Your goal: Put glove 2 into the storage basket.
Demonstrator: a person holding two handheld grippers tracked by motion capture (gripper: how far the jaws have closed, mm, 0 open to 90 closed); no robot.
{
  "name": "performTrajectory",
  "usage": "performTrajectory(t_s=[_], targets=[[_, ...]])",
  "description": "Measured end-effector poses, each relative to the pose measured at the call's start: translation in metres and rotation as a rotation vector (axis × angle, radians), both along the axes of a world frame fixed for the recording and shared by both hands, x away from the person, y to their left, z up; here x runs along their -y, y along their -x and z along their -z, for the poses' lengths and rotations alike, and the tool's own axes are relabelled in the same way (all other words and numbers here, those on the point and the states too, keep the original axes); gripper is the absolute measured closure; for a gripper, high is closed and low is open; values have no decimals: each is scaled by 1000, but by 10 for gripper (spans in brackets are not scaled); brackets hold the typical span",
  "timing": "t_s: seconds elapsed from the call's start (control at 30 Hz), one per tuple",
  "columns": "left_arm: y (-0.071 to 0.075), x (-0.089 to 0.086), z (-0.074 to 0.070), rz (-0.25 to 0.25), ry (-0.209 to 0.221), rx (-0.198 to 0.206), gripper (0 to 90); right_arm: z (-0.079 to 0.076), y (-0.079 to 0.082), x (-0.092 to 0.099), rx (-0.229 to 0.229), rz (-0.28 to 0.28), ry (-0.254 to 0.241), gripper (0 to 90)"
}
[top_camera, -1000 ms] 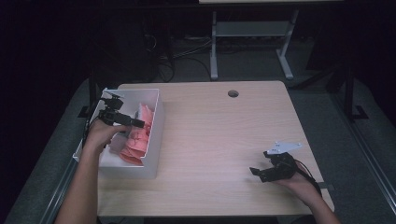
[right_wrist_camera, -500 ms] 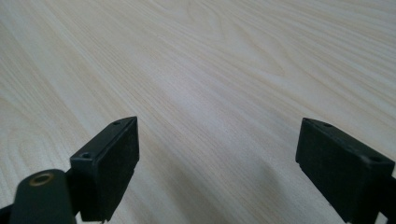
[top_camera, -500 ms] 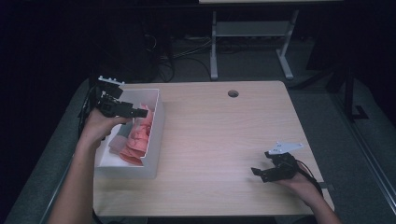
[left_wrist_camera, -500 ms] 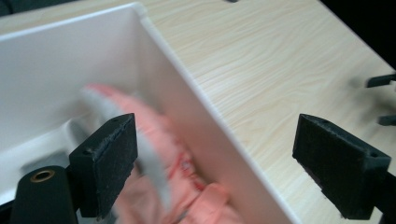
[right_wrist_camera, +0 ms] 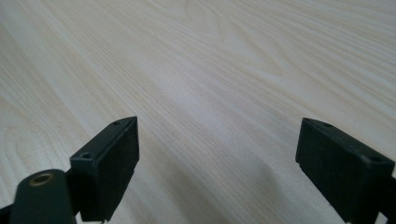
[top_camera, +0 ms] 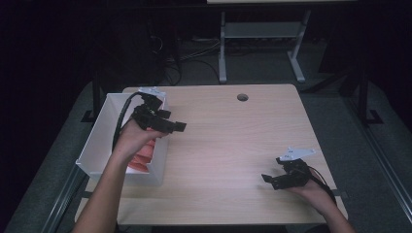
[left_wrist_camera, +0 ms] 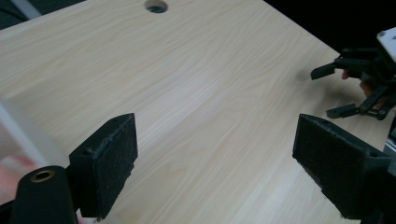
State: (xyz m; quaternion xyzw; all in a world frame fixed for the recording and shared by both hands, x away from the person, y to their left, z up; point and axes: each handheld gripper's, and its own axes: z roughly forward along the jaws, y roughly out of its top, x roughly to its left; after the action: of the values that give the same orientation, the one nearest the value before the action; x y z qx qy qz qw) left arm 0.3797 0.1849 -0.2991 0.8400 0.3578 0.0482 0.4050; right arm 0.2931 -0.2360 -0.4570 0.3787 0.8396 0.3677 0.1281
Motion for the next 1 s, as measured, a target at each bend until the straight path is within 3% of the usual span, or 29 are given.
performTrajectory(t_s=[0.13,0.4,0.47,0.53,0.57,0.63,1.0], targets=[[5,17,9,27,6,2,136,0,0,0,-1,-2,-1,130],[20,51,39,109,-22,-8,137,0,0,0,-3,-4,1,130],[23,57,48,132,-36,-3,137,0,1,0,-5,-2,3,131],[28,62,50,147,-100,39,137,0,1,0,-4,-1,1,131],[31,66,51,156,-105,54,137,0,1,0,-4,0,1,131],[34,70,54,167,-53,39,138,0,1,0,-3,1,1,131],[48,92,92,207,-53,37,138,1,1,1,-7,2,5,132]])
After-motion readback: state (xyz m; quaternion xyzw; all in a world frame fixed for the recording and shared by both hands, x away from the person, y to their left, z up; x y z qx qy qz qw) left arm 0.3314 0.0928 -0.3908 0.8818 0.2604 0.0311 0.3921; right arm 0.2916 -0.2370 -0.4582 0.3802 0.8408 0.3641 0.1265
